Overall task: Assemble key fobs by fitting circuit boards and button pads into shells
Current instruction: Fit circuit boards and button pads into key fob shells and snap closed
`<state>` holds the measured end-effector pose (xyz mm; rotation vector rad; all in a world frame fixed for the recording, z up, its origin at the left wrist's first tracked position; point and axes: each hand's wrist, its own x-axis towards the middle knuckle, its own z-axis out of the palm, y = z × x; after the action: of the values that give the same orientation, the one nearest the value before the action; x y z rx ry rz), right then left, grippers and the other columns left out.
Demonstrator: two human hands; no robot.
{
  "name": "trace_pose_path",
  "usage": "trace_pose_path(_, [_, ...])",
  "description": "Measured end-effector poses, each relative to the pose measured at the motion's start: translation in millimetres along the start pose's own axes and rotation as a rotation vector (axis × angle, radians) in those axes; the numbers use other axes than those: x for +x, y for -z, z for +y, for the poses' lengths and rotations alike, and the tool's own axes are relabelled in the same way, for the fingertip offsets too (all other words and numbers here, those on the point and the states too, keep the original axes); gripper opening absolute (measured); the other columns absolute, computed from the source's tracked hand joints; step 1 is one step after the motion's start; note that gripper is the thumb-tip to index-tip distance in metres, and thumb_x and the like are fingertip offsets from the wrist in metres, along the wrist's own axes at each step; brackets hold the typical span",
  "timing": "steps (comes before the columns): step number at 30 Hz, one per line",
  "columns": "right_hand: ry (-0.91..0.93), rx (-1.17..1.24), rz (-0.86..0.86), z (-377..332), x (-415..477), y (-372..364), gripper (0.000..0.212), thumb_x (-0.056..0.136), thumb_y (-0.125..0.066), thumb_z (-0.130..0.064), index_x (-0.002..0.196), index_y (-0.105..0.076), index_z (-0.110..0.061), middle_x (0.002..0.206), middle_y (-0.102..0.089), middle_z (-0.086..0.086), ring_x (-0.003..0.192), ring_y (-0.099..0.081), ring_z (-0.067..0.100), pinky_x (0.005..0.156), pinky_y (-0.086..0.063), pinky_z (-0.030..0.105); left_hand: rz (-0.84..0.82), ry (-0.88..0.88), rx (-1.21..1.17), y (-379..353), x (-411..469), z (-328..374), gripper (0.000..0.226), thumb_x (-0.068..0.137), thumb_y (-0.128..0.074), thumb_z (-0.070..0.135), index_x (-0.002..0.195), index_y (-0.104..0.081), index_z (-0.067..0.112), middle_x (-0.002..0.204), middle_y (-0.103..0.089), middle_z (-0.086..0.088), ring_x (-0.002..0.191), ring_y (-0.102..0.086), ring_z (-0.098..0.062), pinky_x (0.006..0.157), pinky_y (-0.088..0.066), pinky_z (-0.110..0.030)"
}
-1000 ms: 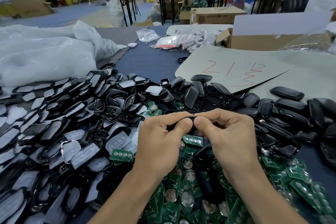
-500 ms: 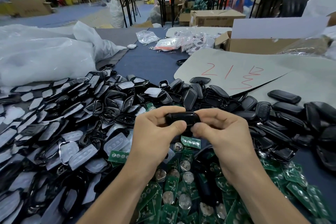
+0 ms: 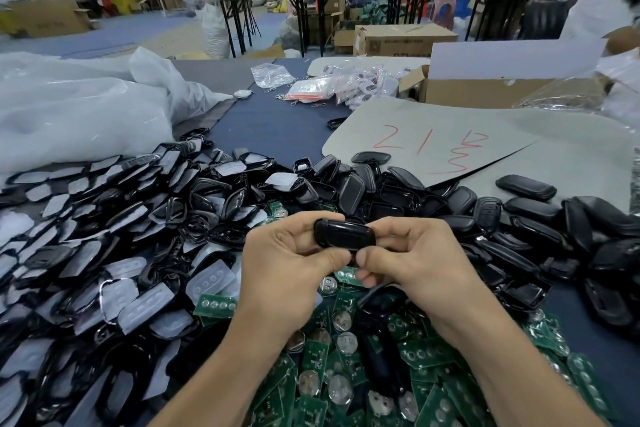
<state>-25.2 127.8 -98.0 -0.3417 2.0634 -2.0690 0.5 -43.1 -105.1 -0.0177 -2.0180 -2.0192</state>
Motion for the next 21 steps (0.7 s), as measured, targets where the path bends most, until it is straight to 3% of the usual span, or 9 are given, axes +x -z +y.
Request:
trace_pose_path(5, [0.017, 0.016, 0.096, 1.7, -0.2, -4.2, 0.025, 0.085, -0.074, 0.009, 0.087, -0.081, -0.015, 0.074, -0.076, 0.016, 0.06, -0.07, 0.022, 0.061, -0.059, 0.029, 0.002, 0.015, 0.078, 0.3, 0.3, -2.7, 0.057, 0.073, -0.085, -0.012, 0.106, -0.08, 0.035, 0.098, -0.082, 0.004, 0.094, -0.079, -0.016, 0.085, -0.064, -0.033])
trace_pose_path(8, [0.087, 0.439, 0.431, -10.9, 5.4, 6.7, 0.008, 0.082, -0.078, -0.007, 0.09, -0.078, -0.01, 0.088, -0.079, 0.012, 0.069, -0.073, 0.019, 0.065, -0.06, 0.025, 0.026, -0.008, 0.145, 2.0, -0.5, -0.2, 0.062, 0.076, -0.091, 0.008, 0.127, -0.07, 0.038, 0.111, -0.078, 0.019, 0.105, -0.074, -0.002, 0.087, -0.057, -0.016])
trace_pose_path(10, [0.088, 0.603, 0.52, -12.7, 7.7, 15.2, 0.026, 0.089, -0.074, -0.028, 0.112, -0.071, -0.016, 0.102, -0.08, 0.007, 0.085, -0.077, 0.021, 0.072, -0.063, 0.028, 0.054, -0.018, 0.192, 3.1, -0.4, 0.9, 0.06, 0.08, -0.09, 0.013, 0.13, -0.068, 0.039, 0.111, -0.076, 0.025, 0.105, -0.072, 0.003, 0.086, -0.054, -0.009])
trace_pose_path(12, [0.056, 0.327, 0.54, -7.2, 8.5, 16.0, 0.025, 0.096, -0.071, -0.033, 0.118, -0.07, -0.022, 0.103, -0.08, -0.003, 0.091, -0.077, 0.017, 0.081, -0.064, 0.034, 0.101, -0.014, 0.23, 2.8, 0.0, 1.1, 0.054, 0.083, -0.087, 0.014, 0.129, -0.07, 0.037, 0.107, -0.077, 0.026, 0.101, -0.073, 0.005, 0.085, -0.052, -0.007])
trace_pose_path(14, [0.086, -0.229, 0.534, 0.9, 8.2, 13.8, 0.03, 0.096, -0.069, -0.03, 0.126, -0.069, -0.033, 0.109, -0.077, -0.017, 0.102, -0.072, 0.001, 0.098, -0.056, 0.031, 0.144, -0.008, 0.263, 1.6, 0.6, 1.2, 0.047, 0.085, -0.085, 0.014, 0.126, -0.073, 0.035, 0.102, -0.077, 0.027, 0.097, -0.072, 0.007, 0.086, -0.051, -0.005])
trace_pose_path(15, [0.115, -0.469, 0.503, 4.4, 10.0, 13.6, 0.041, 0.096, -0.066, -0.029, 0.135, -0.062, -0.039, 0.123, -0.071, -0.021, 0.115, -0.064, -0.004, 0.108, -0.049, 0.029, 0.159, -0.01, 0.282, 1.7, 0.9, 1.3, 0.043, 0.087, -0.083, 0.014, 0.123, -0.074, 0.035, 0.1, -0.077, 0.028, 0.096, -0.072, 0.009, 0.087, -0.051, -0.005])
trace_pose_path(18, [0.022, -0.948, 0.276, 12.3, 19.9, 14.7, 0.061, 0.101, -0.054, -0.033, 0.157, -0.033, -0.038, 0.16, -0.038, -0.007, 0.15, -0.029, 0.016, 0.123, -0.022, 0.036, 0.188, -0.023, 0.336, 3.2, 2.4, 0.9, 0.036, 0.089, -0.079, 0.012, 0.117, -0.077, 0.036, 0.096, -0.076, 0.03, 0.093, -0.071, 0.013, 0.091, -0.051, -0.008])
trace_pose_path(20, [-0.005, -1.21, 0.14, 19.9, 22.4, 12.9, 0.054, 0.104, -0.047, -0.034, 0.157, -0.036, -0.03, 0.162, -0.036, -0.005, 0.153, -0.02, 0.02, 0.125, -0.013, 0.038, 0.197, -0.025, 0.361, 3.6, 2.6, 0.1, 0.035, 0.09, -0.078, 0.01, 0.114, -0.078, 0.036, 0.094, -0.076, 0.03, 0.093, -0.071, 0.013, 0.091, -0.052, -0.009])
trace_pose_path(21, [0.025, -1.234, 0.137, 20.9, 22.2, 11.8, 0.048, 0.103, -0.049, -0.031, 0.15, -0.046, -0.028, 0.154, -0.046, -0.005, 0.149, -0.027, 0.02, 0.124, -0.013, 0.036, 0.199, -0.024, 0.373, 3.9, 2.9, -0.5, 0.035, 0.091, -0.077, 0.009, 0.112, -0.078, 0.036, 0.094, -0.076, 0.03, 0.092, -0.071, 0.013, 0.089, -0.052, -0.009])
